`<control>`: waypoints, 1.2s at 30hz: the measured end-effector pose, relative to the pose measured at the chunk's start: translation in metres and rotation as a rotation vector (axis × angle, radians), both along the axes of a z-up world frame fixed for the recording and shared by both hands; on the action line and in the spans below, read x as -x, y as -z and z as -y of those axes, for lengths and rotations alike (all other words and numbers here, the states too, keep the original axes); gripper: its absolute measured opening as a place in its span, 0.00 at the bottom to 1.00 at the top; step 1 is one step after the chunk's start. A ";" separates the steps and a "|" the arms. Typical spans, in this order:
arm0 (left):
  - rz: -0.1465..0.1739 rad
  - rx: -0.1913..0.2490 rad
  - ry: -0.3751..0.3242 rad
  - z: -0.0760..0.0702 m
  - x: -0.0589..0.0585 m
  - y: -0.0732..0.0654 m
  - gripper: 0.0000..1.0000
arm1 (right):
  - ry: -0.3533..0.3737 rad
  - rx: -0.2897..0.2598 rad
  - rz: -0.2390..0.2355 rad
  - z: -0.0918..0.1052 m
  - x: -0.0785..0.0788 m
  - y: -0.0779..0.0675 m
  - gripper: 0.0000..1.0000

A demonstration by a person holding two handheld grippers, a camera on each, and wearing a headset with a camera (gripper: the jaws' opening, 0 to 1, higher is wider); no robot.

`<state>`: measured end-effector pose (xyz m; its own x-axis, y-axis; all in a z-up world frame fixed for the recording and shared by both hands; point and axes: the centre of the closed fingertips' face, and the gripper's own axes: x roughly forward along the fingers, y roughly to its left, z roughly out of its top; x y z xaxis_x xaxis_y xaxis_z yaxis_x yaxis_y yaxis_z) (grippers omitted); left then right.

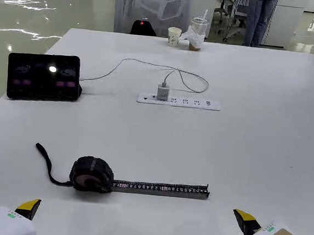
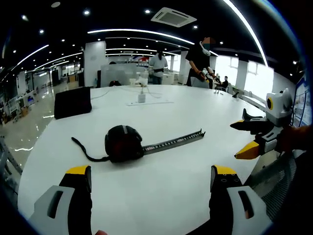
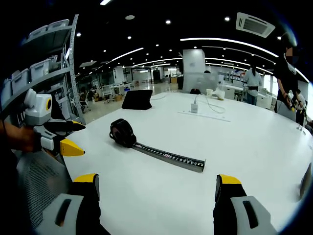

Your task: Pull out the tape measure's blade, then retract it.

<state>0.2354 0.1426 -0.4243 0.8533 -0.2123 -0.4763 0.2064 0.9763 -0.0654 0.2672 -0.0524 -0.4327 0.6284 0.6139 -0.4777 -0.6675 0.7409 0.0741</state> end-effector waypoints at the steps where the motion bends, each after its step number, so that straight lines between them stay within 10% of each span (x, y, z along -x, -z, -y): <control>1: -0.003 0.001 0.002 0.001 0.000 0.000 0.99 | -0.003 -0.001 -0.002 0.000 0.000 0.000 0.99; 36: -0.012 -0.021 -0.029 0.002 -0.032 0.005 0.99 | -0.210 0.010 -0.010 0.001 -0.020 0.001 0.97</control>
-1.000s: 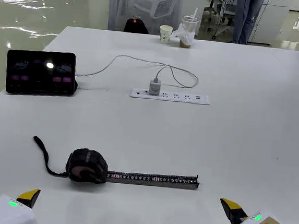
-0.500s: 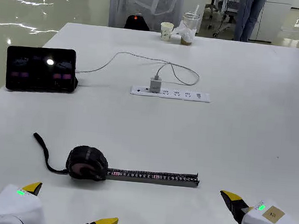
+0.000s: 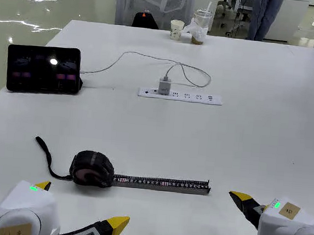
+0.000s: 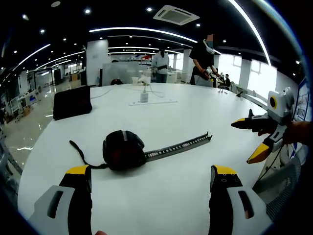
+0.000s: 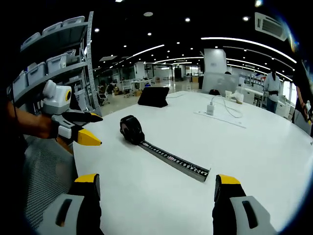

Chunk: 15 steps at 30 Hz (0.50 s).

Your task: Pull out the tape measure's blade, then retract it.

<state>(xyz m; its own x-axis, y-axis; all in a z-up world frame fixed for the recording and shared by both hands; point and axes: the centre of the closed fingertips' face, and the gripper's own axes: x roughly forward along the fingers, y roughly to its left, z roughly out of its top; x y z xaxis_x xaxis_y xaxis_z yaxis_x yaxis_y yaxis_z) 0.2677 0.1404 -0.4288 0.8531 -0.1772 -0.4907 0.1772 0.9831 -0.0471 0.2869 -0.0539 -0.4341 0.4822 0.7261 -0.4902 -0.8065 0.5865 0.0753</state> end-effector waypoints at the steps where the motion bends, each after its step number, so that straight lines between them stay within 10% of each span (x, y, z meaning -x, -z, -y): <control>1: 0.001 -0.001 -0.001 0.000 -0.001 0.000 0.99 | -0.003 0.001 -0.001 0.000 0.000 0.000 0.97; 15: -0.002 -0.021 -0.035 -0.008 -0.024 0.001 0.97 | -0.113 0.035 -0.002 -0.001 -0.015 0.004 0.90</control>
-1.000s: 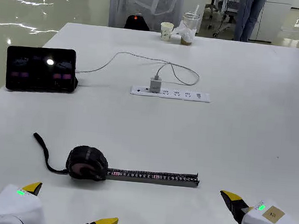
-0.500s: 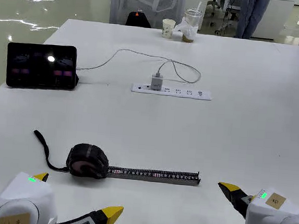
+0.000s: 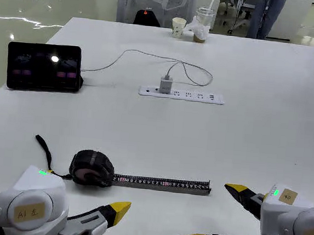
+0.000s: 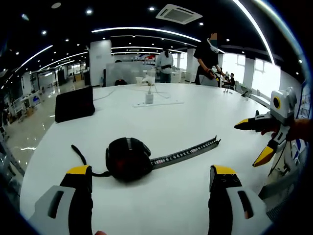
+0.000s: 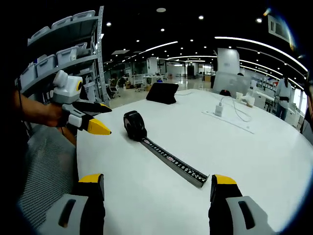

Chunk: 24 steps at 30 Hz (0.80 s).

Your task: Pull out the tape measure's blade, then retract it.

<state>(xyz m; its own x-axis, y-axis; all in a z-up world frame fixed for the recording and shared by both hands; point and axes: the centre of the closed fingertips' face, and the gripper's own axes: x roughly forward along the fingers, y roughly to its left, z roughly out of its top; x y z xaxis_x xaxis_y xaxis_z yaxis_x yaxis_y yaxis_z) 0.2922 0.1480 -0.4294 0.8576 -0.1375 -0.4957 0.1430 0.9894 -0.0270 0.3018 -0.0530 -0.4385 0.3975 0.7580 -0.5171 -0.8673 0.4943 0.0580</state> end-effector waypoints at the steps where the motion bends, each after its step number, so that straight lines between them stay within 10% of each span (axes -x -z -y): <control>1: -0.001 -0.001 -0.001 0.000 -0.002 0.001 0.97 | -0.010 0.006 -0.001 0.000 -0.001 0.001 0.89; 24: -0.026 0.027 -0.038 -0.010 -0.035 0.011 0.96 | -0.138 0.117 0.015 0.008 -0.030 0.013 0.77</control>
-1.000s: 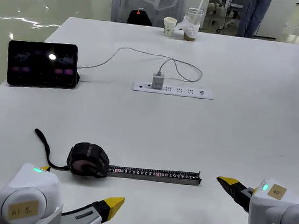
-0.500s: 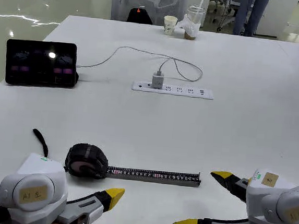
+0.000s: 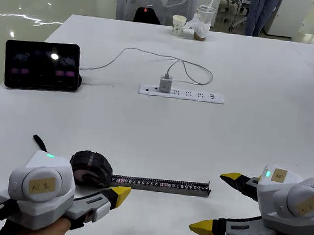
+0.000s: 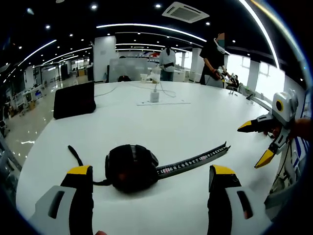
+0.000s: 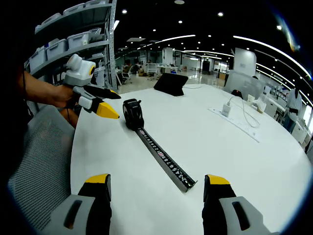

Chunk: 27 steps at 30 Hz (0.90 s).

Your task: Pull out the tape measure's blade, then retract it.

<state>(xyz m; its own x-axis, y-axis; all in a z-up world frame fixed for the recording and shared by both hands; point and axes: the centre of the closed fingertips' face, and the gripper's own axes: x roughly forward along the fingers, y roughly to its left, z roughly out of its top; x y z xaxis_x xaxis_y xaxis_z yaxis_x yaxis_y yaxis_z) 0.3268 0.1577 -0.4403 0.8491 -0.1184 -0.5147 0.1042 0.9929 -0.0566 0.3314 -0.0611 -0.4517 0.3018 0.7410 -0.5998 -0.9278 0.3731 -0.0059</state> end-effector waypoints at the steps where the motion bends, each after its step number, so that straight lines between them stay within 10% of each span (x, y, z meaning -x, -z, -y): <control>1: -0.003 0.007 -0.003 0.000 -0.002 0.001 0.95 | -0.008 0.008 0.003 0.001 -0.002 0.000 0.76; 27: -0.051 0.030 -0.072 -0.011 -0.022 0.014 0.83 | -0.179 0.146 -0.002 0.010 -0.029 0.024 0.56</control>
<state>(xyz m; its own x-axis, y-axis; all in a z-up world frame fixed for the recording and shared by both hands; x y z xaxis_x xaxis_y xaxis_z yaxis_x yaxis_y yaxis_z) 0.3491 0.1691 -0.4539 0.8290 -0.0735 -0.5544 0.0285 0.9956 -0.0894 0.3603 -0.0707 -0.4762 0.1719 0.6877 -0.7054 -0.9792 0.1976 -0.0460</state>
